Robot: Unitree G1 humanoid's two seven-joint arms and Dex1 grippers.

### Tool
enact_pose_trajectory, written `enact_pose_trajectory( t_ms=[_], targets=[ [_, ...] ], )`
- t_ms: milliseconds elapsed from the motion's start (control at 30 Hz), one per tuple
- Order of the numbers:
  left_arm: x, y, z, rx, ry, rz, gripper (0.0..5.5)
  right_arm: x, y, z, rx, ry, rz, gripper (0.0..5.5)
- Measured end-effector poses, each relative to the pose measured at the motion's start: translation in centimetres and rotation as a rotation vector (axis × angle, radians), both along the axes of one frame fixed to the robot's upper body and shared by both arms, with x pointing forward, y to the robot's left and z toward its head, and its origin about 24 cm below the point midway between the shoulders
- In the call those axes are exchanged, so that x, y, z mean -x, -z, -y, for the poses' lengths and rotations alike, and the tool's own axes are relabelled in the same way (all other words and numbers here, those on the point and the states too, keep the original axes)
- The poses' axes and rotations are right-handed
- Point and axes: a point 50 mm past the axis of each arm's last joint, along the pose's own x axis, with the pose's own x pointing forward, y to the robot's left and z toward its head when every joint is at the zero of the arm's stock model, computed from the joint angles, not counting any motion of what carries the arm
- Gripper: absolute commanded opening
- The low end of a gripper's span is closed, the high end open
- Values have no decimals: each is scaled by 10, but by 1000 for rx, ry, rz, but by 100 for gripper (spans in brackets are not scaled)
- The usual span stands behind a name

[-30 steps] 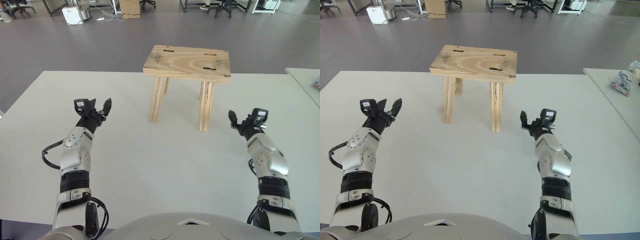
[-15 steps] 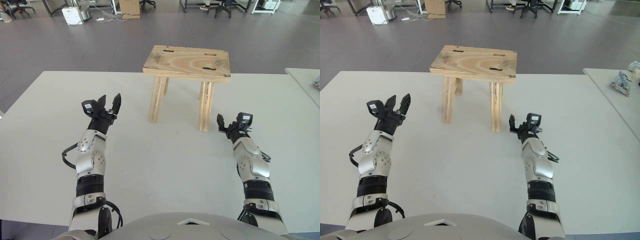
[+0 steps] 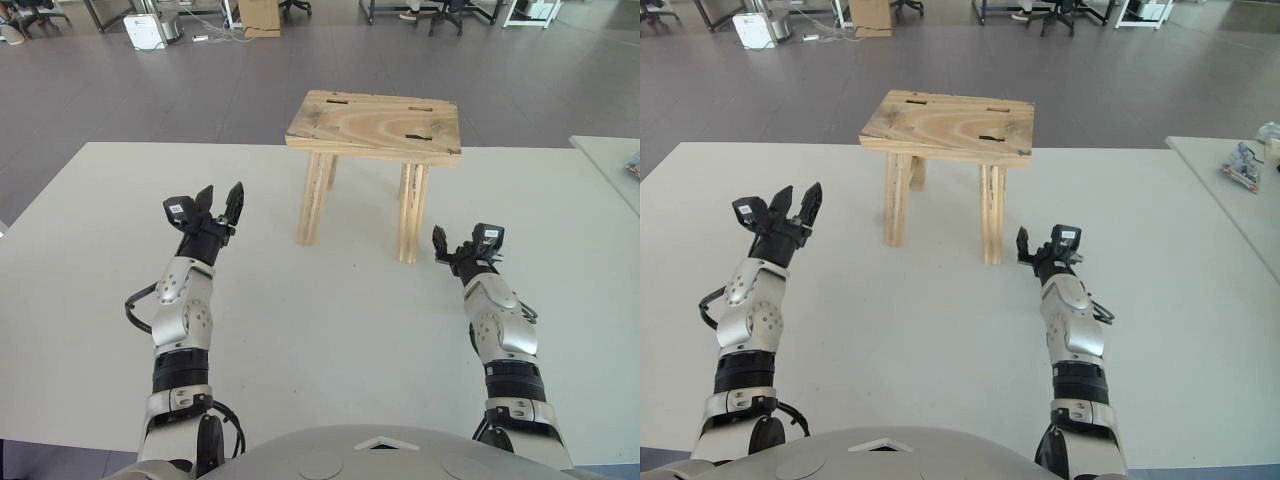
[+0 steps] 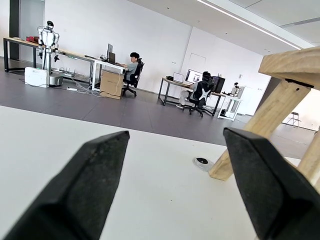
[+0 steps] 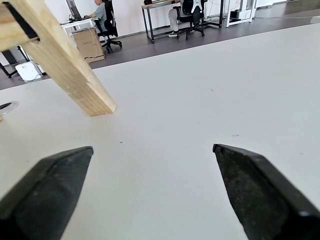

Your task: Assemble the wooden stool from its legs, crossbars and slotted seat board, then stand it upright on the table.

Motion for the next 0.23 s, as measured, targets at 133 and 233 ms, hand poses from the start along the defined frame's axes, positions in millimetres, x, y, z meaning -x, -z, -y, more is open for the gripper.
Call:
enact_pose_trajectory(
  t_ms=[133,233],
  targets=[
    [0,0,3,-1,9,1,347,0,0,0,8,0,-1,447],
    [0,0,5,5,12,2,347,0,0,0,11,1,-1,447]
  ],
)
